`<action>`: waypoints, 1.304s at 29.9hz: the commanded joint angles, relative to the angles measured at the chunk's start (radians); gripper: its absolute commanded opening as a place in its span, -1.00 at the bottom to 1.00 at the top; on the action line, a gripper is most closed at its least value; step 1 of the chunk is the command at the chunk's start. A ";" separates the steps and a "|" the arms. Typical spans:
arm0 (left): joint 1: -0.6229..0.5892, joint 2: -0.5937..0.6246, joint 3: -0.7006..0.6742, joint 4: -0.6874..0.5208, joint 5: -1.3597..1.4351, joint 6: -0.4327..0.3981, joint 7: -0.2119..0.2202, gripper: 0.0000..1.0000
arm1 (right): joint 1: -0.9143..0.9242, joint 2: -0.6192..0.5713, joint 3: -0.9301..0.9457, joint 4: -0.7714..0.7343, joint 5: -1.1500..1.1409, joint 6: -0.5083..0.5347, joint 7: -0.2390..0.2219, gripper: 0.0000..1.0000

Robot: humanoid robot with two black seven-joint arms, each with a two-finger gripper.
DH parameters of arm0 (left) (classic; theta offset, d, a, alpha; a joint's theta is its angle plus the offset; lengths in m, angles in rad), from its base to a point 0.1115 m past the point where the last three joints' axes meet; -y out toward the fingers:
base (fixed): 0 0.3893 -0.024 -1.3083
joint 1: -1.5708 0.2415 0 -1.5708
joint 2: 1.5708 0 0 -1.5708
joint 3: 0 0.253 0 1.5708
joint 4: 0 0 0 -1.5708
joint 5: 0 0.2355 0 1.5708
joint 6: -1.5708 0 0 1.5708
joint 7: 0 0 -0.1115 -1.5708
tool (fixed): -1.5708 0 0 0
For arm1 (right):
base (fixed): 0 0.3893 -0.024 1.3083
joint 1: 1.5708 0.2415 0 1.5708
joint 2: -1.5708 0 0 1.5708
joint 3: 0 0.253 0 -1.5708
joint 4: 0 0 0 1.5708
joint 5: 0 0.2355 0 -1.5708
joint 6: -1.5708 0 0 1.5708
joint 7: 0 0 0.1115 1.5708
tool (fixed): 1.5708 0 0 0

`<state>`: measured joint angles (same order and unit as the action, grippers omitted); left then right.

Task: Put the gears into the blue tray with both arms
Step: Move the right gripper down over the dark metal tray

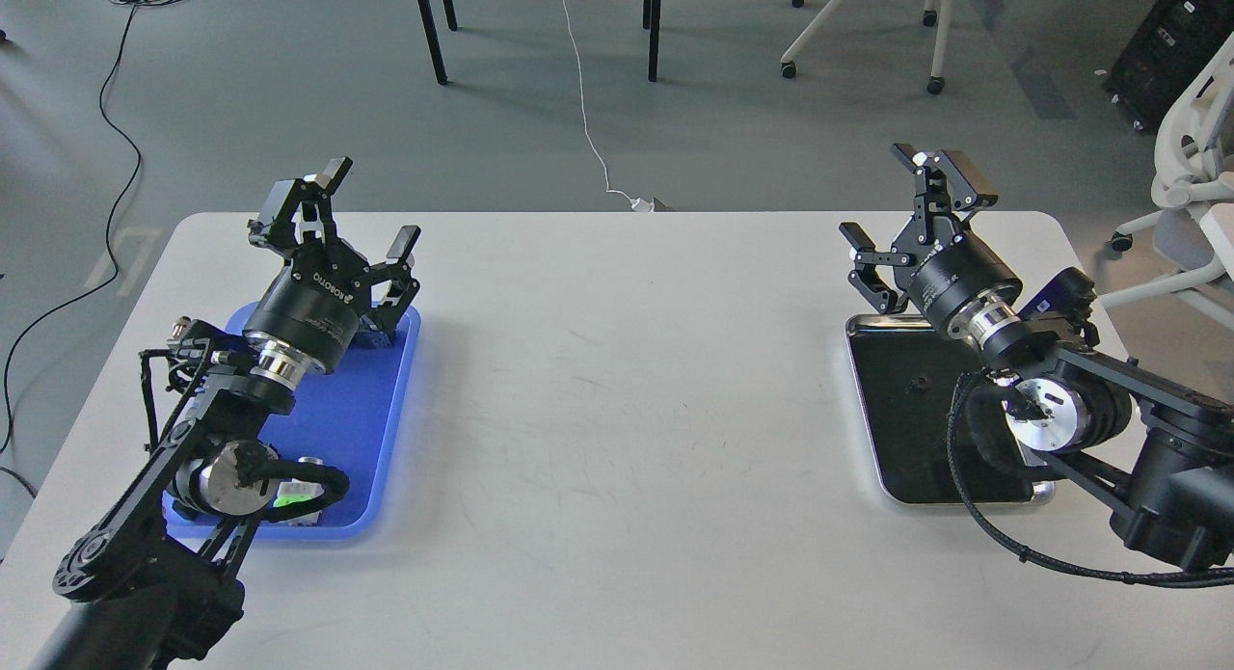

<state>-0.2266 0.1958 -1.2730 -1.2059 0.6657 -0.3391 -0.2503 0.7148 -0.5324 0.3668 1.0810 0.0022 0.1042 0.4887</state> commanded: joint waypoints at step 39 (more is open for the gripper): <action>-0.022 0.034 0.053 -0.012 0.005 0.011 -0.010 0.96 | 0.486 -0.251 -0.547 0.013 -1.127 0.058 0.000 0.97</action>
<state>-0.2514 0.2300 -1.2193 -1.2051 0.6703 -0.3300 -0.2608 1.1115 -0.7627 -0.0452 1.0966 -0.9411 0.1626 0.4885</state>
